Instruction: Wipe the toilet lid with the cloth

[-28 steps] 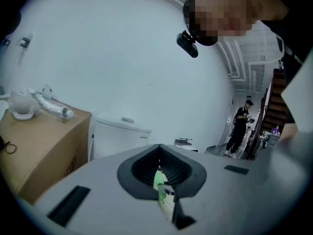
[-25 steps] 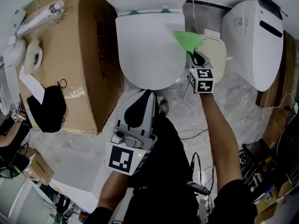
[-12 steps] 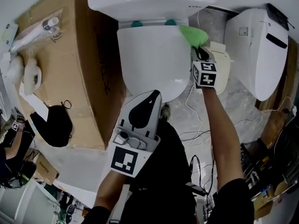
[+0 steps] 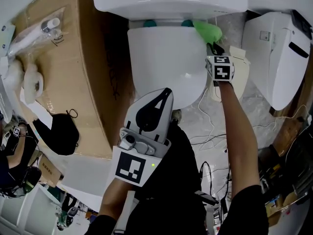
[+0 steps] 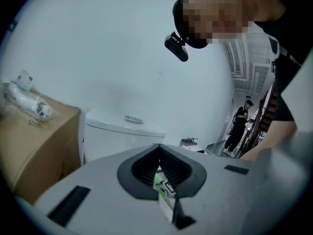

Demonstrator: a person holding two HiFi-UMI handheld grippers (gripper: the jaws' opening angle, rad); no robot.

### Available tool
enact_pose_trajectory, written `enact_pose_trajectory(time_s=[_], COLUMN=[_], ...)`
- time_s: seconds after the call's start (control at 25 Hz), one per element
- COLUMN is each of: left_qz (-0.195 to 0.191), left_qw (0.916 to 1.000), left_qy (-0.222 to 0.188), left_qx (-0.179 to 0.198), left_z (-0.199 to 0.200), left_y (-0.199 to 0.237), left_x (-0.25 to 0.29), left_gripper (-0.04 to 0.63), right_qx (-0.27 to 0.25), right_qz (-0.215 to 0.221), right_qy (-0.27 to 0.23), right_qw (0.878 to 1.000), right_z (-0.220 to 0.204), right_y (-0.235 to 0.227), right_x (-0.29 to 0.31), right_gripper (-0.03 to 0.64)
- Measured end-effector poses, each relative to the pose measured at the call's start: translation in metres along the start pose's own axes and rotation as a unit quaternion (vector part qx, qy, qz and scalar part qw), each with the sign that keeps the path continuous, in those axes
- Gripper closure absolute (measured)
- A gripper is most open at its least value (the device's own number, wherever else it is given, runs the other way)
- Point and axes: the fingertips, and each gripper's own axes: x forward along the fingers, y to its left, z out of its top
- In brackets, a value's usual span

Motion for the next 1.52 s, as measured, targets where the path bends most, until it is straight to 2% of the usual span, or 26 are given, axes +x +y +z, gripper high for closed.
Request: enact_pose_trajectory(time_s=[0.12, 0.24, 0.4, 0.64, 0.92, 1.12, 1.36, 1.52], left_qz=[0.001, 0.001, 0.005, 0.006, 0.007, 0.009, 0.014, 0.019], left_qw=[1.0000, 1.0000, 1.0000, 0.9999, 0.9999, 0.9999, 0.9998, 0.9996], left_qy=[0.001, 0.003, 0.004, 0.005, 0.000, -0.005, -0.009, -0.014], left_qx=[-0.002, -0.002, -0.006, -0.013, -0.012, -0.011, -0.012, -0.013], left_z=[0.000, -0.001, -0.005, -0.015, -0.021, -0.028, -0.042, -0.051], left_y=[0.002, 0.003, 0.001, -0.008, -0.024, -0.038, -0.052, -0.060], left_x=[0.001, -0.001, -0.007, -0.016, -0.035, -0.053, -0.077, -0.094], left_gripper=[0.597, 0.597, 0.597, 0.597, 0.597, 0.597, 0.597, 0.597], right_qx=[-0.015, -0.037, -0.110, -0.242, -0.323, -0.349, -0.354, -0.345], right_qz=[0.005, 0.008, 0.011, 0.030, 0.061, 0.076, 0.075, 0.070], right_qy=[0.029, 0.034, 0.042, 0.057, 0.087, 0.102, 0.105, 0.108], right_qw=[0.999, 0.999, 0.993, 0.968, 0.940, 0.928, 0.926, 0.930], right_z=[-0.012, -0.015, -0.016, -0.027, -0.054, -0.083, -0.119, -0.140], right_y=[0.003, 0.004, 0.009, 0.031, 0.050, 0.065, 0.084, 0.096], right_x=[0.008, 0.010, 0.011, 0.009, -0.002, -0.016, -0.034, -0.046], right_gripper=[0.552, 0.554, 0.554, 0.554, 0.554, 0.554, 0.554, 0.555])
